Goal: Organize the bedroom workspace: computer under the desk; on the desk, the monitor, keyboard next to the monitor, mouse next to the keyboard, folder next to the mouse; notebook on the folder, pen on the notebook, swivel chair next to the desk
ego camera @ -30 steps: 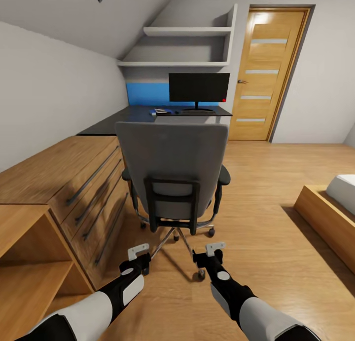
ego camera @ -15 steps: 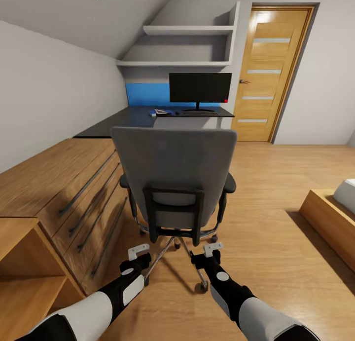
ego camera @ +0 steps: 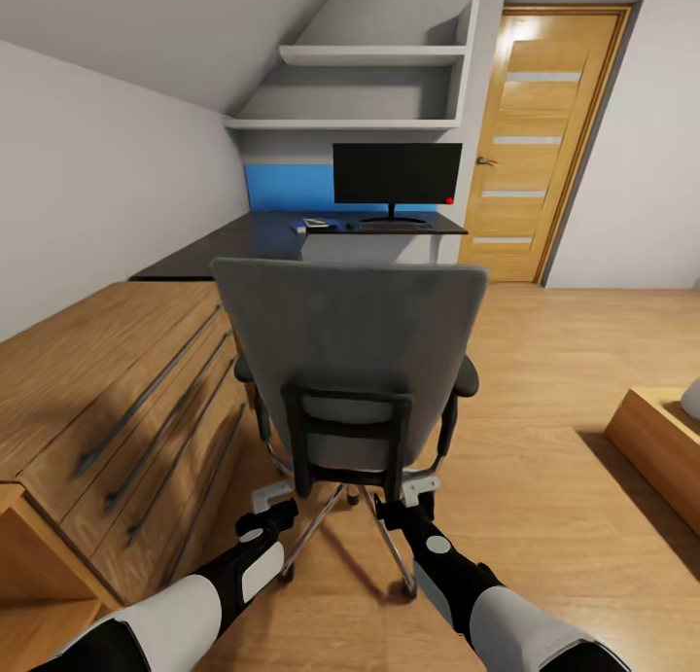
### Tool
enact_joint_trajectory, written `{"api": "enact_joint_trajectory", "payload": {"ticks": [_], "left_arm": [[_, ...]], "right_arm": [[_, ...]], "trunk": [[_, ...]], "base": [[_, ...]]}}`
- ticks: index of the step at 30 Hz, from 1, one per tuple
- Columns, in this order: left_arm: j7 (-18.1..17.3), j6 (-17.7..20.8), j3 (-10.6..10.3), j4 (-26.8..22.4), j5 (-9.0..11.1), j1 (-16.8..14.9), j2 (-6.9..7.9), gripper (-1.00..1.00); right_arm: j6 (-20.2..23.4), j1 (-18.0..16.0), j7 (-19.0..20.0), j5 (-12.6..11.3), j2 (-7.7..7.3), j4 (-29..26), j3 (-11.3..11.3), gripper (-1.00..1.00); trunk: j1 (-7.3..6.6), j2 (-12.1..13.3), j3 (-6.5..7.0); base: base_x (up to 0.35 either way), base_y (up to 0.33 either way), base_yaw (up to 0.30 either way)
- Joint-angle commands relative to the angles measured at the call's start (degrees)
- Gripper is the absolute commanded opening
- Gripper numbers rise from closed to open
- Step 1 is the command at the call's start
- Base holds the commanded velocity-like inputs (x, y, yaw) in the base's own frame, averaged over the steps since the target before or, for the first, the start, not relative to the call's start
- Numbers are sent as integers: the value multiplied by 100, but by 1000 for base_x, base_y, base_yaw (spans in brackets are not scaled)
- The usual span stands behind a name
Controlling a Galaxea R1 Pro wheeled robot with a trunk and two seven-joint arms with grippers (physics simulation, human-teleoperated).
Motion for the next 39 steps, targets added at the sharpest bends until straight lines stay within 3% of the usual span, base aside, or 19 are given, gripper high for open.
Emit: {"api": "enact_joint_trajectory", "payload": {"ticks": [1, 39], "left_arm": [[27, -25, -49, -2, 54, -4, 2, 100], [28, -47, -49, -2, 54, -4, 2, 100]], "right_arm": [[-21, -6, -29, -54, -1, 5, 53, 100], [-28, -6, -32, -57, 0, 23, 44, 100]], "trunk": [[1, -2, -5], [1, -2, 16]], "base": [[230, 0, 0], [305, -168, -17]]}}
